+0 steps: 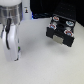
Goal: Open the kcup holder, insert the kcup into the holder, and close the kcup holder
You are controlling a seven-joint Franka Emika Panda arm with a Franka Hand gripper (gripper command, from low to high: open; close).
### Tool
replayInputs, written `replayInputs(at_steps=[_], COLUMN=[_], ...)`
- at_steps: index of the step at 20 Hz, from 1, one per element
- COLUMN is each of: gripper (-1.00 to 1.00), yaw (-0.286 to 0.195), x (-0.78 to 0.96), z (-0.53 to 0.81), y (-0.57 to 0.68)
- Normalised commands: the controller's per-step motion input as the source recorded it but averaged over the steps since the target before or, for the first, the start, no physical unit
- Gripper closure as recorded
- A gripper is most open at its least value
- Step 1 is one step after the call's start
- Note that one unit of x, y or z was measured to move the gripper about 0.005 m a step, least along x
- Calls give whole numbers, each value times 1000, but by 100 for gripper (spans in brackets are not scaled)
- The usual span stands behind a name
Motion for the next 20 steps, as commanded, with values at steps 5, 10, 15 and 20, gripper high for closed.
replayInputs(at_steps=[5, 10, 15, 20], gripper=[-100, -100, -100, -100], yaw=[4, -22, -93, -94], x=[-45, -177, -514, -438], z=[25, 21, 56, -5], y=[176, 140, 183, 46])
